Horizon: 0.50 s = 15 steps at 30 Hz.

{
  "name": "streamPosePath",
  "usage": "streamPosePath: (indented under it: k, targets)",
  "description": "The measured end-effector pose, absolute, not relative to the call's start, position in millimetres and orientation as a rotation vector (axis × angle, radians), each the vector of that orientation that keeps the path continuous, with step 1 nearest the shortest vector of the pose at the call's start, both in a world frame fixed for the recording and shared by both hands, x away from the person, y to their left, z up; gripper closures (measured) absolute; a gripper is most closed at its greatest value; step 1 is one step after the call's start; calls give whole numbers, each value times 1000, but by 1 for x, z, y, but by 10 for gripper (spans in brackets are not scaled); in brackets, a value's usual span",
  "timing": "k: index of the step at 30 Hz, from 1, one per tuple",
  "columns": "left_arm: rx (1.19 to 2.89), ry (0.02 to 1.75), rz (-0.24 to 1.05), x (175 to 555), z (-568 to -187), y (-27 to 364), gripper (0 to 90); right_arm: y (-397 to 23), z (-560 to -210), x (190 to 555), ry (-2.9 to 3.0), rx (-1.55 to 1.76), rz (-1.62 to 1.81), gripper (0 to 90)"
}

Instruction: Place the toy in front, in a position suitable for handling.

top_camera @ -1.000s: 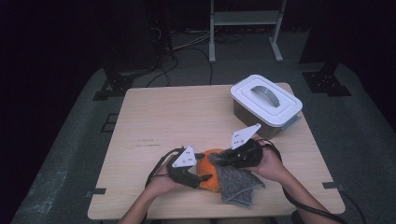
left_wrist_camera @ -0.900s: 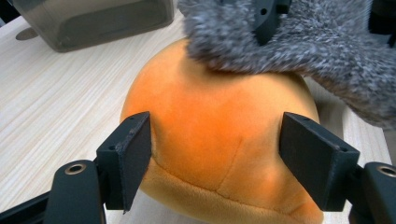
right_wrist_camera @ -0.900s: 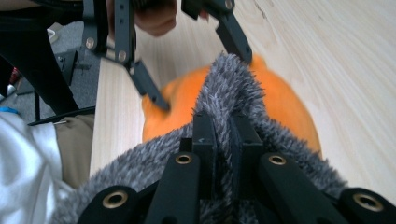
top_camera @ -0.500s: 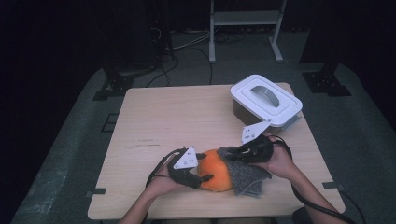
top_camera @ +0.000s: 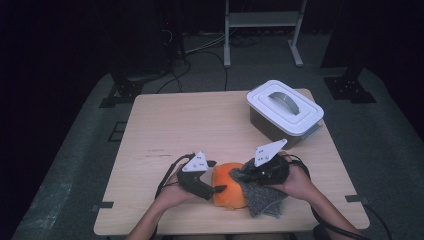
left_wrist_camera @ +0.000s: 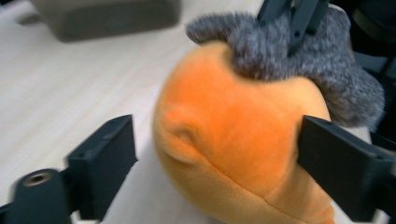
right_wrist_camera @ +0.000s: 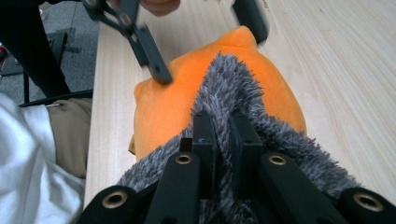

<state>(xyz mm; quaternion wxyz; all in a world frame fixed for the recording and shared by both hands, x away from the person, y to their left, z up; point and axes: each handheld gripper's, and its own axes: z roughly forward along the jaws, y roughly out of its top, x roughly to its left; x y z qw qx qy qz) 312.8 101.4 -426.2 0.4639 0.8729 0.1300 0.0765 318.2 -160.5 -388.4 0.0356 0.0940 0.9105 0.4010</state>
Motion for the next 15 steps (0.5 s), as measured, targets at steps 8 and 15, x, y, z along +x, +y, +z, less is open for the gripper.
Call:
streamPosePath:
  k: [8,15]
  targets:
    - [2156,263,255,306,-425,98,296,-142,-368,319,2783,229,1258,818]
    - [2151,265,266,304,-426,101,302,-138,-373,320,2818,208,1196,817]
